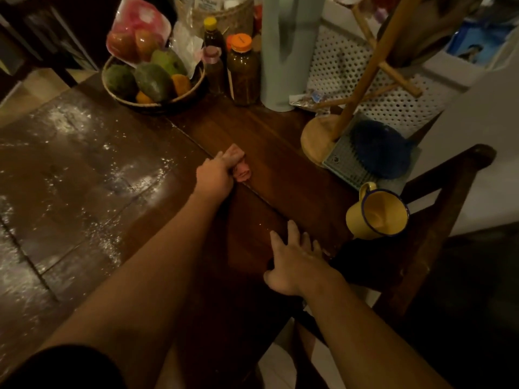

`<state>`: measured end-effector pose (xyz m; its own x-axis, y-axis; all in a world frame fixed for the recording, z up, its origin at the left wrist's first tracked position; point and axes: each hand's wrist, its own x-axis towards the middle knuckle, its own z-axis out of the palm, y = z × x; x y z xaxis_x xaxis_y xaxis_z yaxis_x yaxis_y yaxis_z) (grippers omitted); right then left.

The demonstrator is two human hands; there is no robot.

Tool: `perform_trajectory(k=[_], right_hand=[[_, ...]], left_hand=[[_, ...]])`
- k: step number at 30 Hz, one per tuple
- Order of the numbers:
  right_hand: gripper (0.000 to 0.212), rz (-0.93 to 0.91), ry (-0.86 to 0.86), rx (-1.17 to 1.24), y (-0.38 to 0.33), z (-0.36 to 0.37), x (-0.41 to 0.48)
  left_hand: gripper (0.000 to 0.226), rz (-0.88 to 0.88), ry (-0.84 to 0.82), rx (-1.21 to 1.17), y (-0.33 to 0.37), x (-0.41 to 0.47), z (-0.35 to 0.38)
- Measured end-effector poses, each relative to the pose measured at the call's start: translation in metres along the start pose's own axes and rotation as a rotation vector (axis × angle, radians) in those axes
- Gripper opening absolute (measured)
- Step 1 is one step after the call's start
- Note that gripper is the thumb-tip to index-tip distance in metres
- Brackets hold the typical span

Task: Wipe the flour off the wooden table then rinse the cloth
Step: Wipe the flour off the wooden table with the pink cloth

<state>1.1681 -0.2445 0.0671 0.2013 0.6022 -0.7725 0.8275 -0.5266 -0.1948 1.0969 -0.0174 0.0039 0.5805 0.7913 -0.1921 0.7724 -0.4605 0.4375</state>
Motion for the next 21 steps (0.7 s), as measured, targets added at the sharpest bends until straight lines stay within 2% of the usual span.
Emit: perform_trajectory(k=[1,2,4,6,10,13,16,19,21], right_hand=[[0.092,-0.003,-0.004,-0.011,0.000,0.001,0.000],[0.092,-0.003,-0.009,-0.022,-0.001,0.003,0.001],[0.091,0.002,-0.009,-0.036,-0.001,0.003,0.003],[0.080,0.008,0.028,-0.018,-0.002,-0.001,0.003],[0.038,0.070,0.223,0.146,-0.001,-0.012,0.001],[0.033,0.056,0.308,0.229,0.001,-0.011,0.002],[0.043,-0.029,0.274,0.176,-0.008,-0.007,0.003],[0.060,-0.082,0.147,0.075,-0.029,0.001,-0.001],[0.071,-0.138,0.108,-0.021,-0.044,0.007,0.002]], left_hand=[[0.060,-0.014,-0.025,0.035,0.014,0.004,0.005],[0.055,0.074,-0.042,0.038,0.028,0.004,0.012],[0.054,0.388,-0.130,-0.027,0.038,-0.009,0.030],[0.057,0.580,-0.217,-0.037,0.030,-0.041,0.034],[0.066,0.591,-0.221,-0.101,-0.029,-0.111,0.026],[0.081,0.625,-0.346,-0.169,-0.064,-0.158,0.017],[0.057,0.513,-0.343,-0.181,-0.112,-0.204,-0.015],[0.067,0.149,0.019,-0.268,-0.161,-0.254,-0.030],[0.059,-0.026,0.277,-0.251,-0.147,-0.286,-0.027]])
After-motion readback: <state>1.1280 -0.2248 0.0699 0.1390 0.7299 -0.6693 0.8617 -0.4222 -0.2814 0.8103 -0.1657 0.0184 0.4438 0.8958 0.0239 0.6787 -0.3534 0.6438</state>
